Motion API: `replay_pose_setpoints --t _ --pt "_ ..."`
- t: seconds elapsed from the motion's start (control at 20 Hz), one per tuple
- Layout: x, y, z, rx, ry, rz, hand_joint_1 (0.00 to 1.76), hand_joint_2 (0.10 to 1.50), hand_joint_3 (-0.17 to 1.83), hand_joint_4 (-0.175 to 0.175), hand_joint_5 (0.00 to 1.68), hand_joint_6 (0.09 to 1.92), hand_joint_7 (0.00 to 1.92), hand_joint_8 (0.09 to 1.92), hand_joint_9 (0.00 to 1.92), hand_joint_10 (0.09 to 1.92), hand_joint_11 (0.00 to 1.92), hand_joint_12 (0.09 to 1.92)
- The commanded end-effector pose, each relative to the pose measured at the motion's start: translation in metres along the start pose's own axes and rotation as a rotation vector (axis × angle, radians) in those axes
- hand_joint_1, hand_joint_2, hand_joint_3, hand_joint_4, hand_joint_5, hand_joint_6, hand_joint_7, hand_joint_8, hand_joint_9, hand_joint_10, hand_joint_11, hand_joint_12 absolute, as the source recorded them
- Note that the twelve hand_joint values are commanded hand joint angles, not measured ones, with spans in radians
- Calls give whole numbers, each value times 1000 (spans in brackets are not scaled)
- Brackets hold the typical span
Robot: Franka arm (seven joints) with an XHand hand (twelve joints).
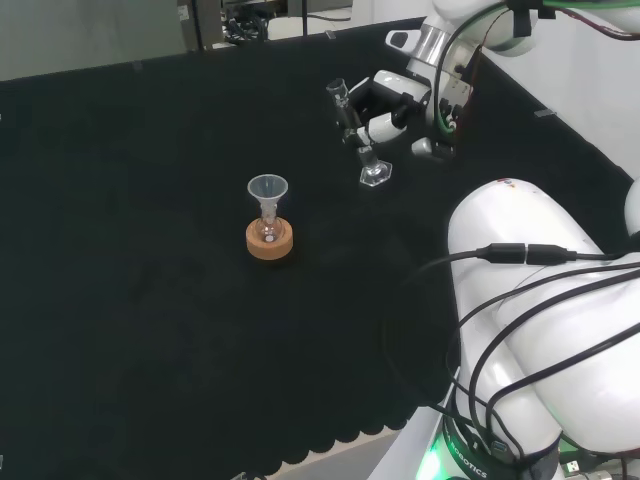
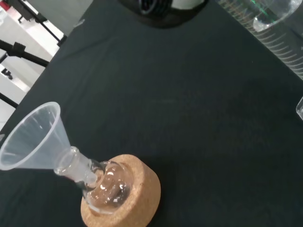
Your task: Pour the water from the graduated cylinder into the round-bottom flask.
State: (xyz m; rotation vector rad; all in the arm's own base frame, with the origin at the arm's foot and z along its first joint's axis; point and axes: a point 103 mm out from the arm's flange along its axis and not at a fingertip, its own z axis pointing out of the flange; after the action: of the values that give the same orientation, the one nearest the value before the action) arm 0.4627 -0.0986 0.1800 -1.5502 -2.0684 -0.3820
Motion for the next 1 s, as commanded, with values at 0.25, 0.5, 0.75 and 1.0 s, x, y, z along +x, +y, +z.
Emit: replay_pose_setpoints --t 0.25,0.5,0.75,1.0 --pt "23 -27 1 115 -140 40 1406 1000 -1 -175 1174 664 1099 824 1376 358 1219 786" --pt "32 -37 6 205 -233 79 1407 995 -1 -175 1186 642 1120 794 1389 329 1220 771" --pt "42 -36 10 292 -297 84 1408 993 -1 -175 1191 635 1133 779 1385 332 1217 767" --pt "47 -32 18 355 -339 86 1408 992 -1 -175 1194 630 1139 771 1383 334 1216 765"
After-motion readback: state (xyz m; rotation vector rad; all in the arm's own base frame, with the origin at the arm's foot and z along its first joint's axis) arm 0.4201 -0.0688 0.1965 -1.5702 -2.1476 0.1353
